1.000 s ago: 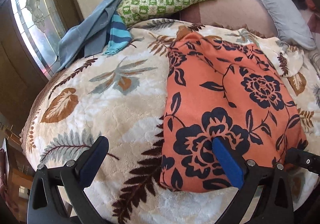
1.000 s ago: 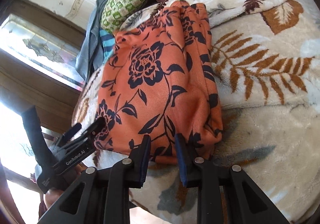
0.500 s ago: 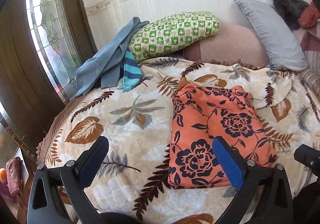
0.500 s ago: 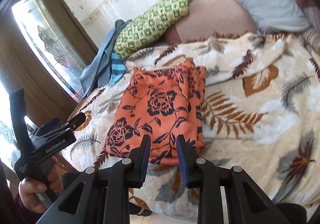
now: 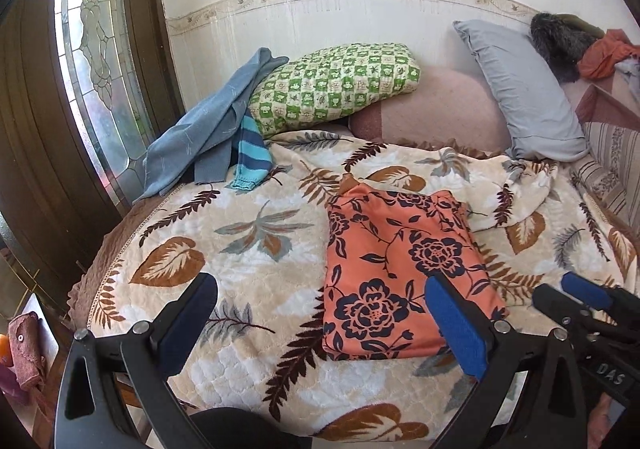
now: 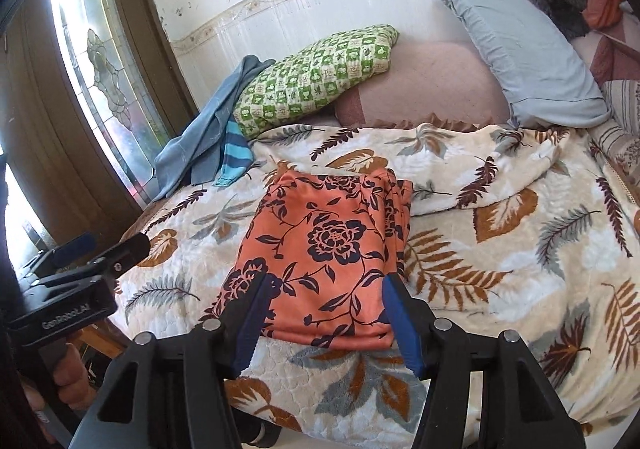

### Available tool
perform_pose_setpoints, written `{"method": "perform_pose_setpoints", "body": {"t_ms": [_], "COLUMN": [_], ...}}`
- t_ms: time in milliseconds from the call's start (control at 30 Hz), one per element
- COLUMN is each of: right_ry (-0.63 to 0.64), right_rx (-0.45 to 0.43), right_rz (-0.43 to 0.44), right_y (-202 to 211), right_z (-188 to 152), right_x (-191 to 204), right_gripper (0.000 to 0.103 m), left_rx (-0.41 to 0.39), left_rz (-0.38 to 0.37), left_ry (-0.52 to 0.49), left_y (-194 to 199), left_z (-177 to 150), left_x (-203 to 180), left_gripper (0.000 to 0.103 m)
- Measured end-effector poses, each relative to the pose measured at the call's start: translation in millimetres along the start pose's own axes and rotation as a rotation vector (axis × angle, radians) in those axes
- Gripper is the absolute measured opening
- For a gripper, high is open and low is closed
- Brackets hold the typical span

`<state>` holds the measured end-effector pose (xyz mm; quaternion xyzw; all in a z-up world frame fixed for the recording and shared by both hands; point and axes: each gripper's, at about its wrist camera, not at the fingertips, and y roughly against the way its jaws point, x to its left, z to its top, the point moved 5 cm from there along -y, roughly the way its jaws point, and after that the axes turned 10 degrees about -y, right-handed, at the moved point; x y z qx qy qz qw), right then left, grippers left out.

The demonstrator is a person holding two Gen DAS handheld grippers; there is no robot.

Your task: Fold small clothes

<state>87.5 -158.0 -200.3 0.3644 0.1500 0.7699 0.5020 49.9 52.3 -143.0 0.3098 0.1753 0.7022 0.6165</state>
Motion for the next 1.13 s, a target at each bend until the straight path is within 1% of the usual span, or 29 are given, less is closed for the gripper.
{"method": "perform_pose_setpoints", "body": {"t_ms": [133,200,233,333,433,733,800,967,1033,1133], "right_ry": [0.016,0.032,0.037,0.044,0.046,0.044,0.047,0.046,0.045,0.035], "right_rx": [0.008,0.012,0.016,0.022,0.026,0.039,0.042,0.061,0.062,0.064], "right_rz": [0.009,0.003,0.004,0.004,0.008,0.017,0.017,0.026,0.022,0.021], "right_y": [-2,-4,-4,-6,-9,-17,-19,-27,-29,-31], "right_z": [-4,-6,-8,-10,-11,-12,-13,-17,-18,-18], "right_x": [6,9,10,13,13,15,16,18,18,16], "right_gripper": [0.061,0.061,0.061,0.061,0.061,0.061,0.061,0.061,0.061,0.061], "left_rx": [-0.031,-0.035,-0.036,-0.035,-0.017,0.009,-0.005,-0.049,-0.056,-0.051], "left_rz": [0.013,0.046,0.047,0.019,-0.003,0.029,0.022,-0.025,-0.019,0.010], "left_ry": [-0.007,-0.015,-0.021,-0.020,0.001,0.010,0.013,0.026,0.019,0.020], "left_y": [7,9,9,8,5,-5,-4,0,-1,-5], "left_z": [1,1,2,1,-2,-5,-6,-6,-4,-3], "left_x": [0,1,0,0,2,7,8,7,7,9], "left_gripper": [0.103,0.103,0.103,0.103,0.103,0.103,0.103,0.103,0.103,0.103]}}
